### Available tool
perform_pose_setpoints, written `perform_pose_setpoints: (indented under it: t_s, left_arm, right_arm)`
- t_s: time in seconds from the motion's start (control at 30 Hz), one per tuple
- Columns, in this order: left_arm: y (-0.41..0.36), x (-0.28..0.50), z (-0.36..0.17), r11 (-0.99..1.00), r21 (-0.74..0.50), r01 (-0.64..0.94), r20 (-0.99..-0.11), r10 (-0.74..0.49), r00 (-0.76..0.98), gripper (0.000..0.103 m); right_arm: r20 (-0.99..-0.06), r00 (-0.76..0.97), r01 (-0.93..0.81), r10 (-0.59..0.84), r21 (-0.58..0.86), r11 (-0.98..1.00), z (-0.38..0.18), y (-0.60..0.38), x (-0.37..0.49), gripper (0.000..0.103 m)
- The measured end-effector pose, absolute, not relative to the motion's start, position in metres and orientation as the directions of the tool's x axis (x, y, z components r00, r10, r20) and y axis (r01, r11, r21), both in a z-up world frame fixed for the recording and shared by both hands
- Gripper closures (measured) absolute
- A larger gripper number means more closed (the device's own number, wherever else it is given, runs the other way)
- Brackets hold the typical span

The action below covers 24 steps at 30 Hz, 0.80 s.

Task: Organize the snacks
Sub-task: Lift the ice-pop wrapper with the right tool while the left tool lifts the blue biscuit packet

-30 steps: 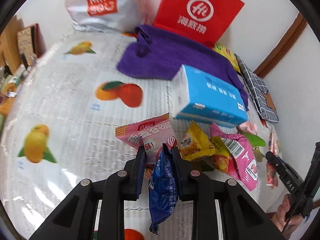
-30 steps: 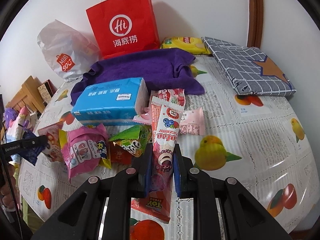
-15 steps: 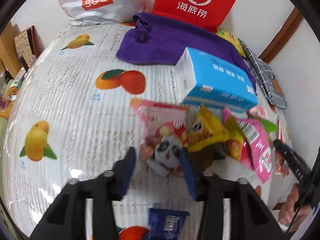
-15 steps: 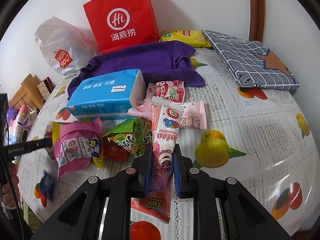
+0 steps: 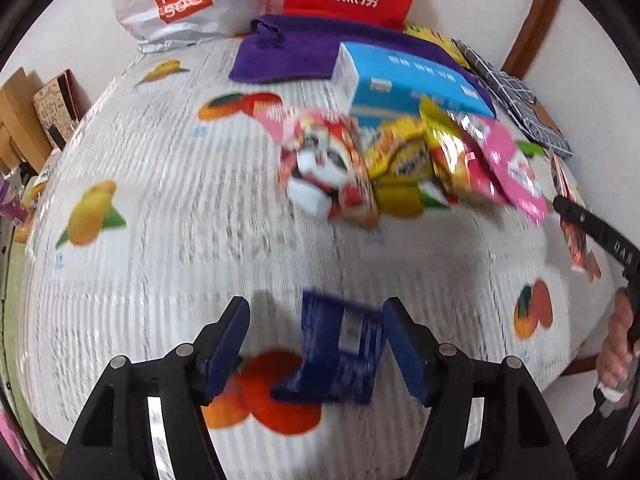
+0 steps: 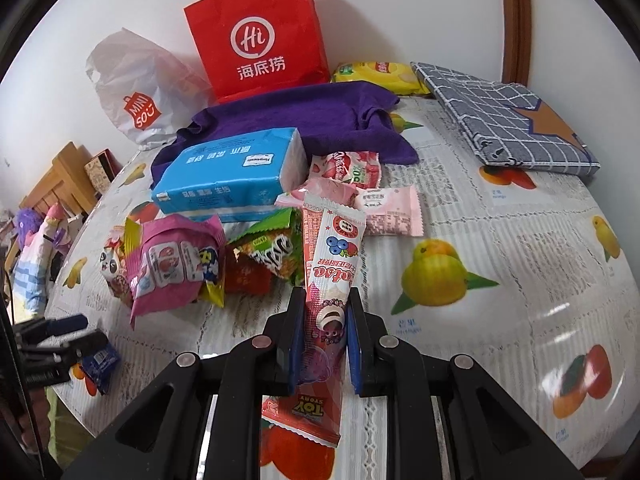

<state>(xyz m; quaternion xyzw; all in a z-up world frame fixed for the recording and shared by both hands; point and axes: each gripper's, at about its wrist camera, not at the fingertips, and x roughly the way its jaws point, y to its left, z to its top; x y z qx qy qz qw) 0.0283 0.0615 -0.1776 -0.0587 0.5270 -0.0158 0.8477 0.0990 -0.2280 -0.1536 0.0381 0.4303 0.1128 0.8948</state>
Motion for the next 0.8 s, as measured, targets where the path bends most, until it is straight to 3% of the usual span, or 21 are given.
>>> perform_pose_setpoints:
  t_s: [0.13,0.3,0.4,0.47,0.8]
  left_arm:
    - [0.059,0.016,-0.184,0.990,-0.142,-0.015,-0.884,-0.120,0.451,0.036]
    - [0.047,0.007,-0.188,0.998,-0.066,-0.003,-0.871,-0.057,0.488,0.037]
    - [0.038,0.004,-0.189,1.000,0.027,-0.002,-0.860,0.024,0.510,0.058]
    - [0.036,0.005,-0.187,1.000,0.011,0.004,-0.864,0.007,0.504,0.064]
    - [0.034,0.018,-0.158,0.999,-0.039,-0.004,-0.846,-0.031,0.532,0.065]
  right_arm:
    - [-0.753,0.620,-0.159,0.221,0.155,0.975,-0.150,-0.232,0.087,0.084]
    - [-0.754,0.623,-0.153,0.209,0.144,0.978,-0.150,-0.235,0.077,0.084]
    - [-0.752,0.627,-0.159,0.204,0.133,0.978,-0.148,-0.235,0.074,0.084]
    - [-0.749,0.631,-0.157,0.203,0.133,0.979,-0.147,-0.235,0.074,0.084]
    - [-0.742,0.631,-0.185,0.224,0.137,0.973,-0.136,-0.229,0.078,0.084]
